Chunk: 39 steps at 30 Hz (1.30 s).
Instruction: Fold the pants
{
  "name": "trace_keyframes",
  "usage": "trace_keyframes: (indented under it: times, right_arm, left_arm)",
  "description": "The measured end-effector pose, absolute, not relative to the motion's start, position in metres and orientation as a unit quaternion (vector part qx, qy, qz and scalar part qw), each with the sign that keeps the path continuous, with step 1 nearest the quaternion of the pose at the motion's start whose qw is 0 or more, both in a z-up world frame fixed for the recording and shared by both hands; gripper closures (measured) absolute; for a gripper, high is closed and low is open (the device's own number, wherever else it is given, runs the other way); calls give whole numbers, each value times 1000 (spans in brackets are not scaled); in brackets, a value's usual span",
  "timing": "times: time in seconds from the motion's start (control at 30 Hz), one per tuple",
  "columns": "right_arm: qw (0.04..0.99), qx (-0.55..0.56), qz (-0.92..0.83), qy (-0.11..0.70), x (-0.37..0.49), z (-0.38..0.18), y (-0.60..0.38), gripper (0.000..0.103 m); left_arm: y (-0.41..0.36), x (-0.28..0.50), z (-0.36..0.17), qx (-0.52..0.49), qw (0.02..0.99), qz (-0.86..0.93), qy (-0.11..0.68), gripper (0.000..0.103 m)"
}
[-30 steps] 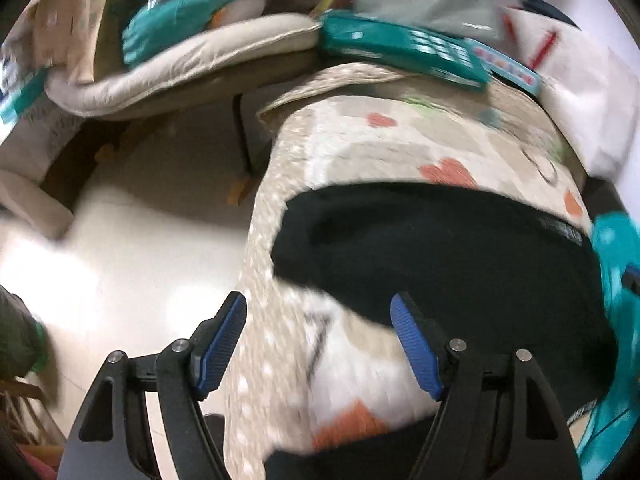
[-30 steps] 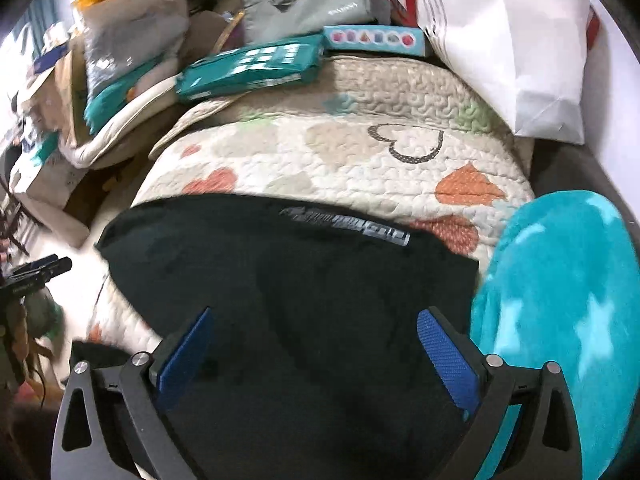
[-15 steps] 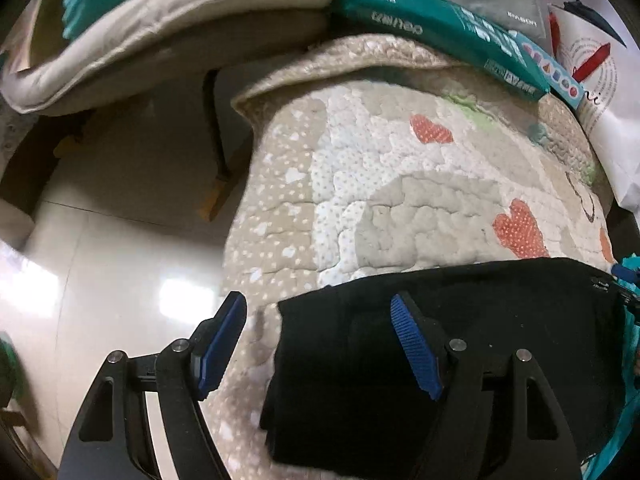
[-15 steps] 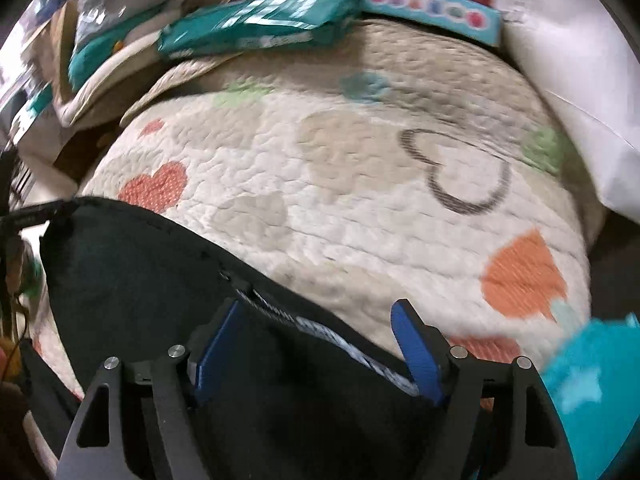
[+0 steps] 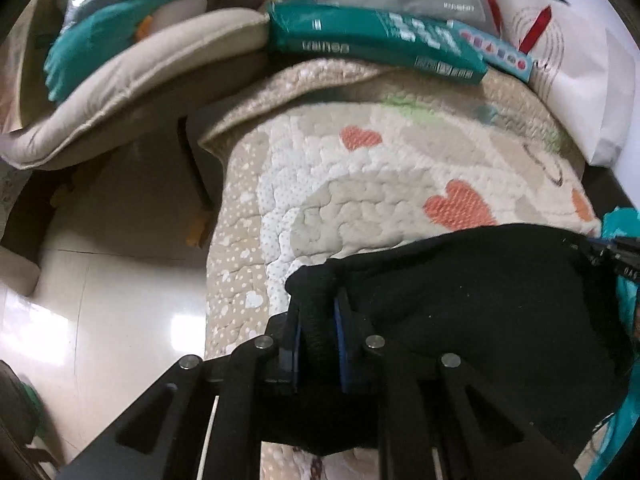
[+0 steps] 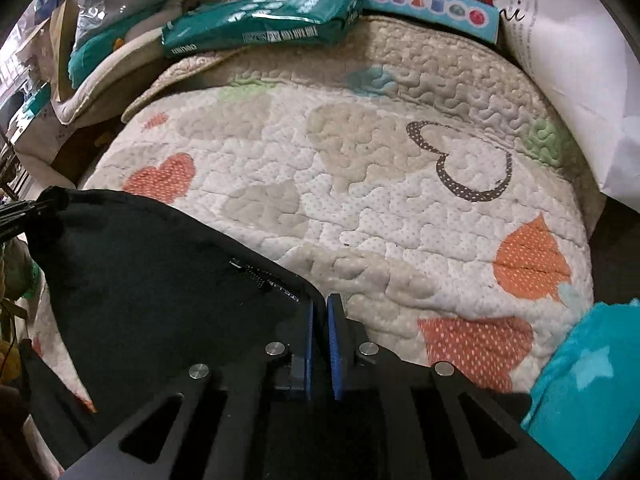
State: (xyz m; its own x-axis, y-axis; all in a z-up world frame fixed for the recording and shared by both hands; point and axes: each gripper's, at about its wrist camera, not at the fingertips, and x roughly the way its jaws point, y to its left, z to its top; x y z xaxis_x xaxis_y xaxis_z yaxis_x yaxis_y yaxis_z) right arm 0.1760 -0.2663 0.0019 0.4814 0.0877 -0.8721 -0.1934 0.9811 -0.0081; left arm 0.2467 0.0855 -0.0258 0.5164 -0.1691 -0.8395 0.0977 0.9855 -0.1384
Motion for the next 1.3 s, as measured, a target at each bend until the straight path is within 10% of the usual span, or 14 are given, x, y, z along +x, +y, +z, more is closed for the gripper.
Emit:
trace_keyframes:
  times: [0.93, 1.3]
  right_arm:
    - [826, -113, 60, 549, -54, 22, -238, 97]
    - [768, -169, 52, 615, -84, -25, -222, 96]
  left_arm:
    - [84, 6, 0, -79, 890, -44, 448, 88]
    - [133, -38, -1, -227, 859, -26, 458, 66]
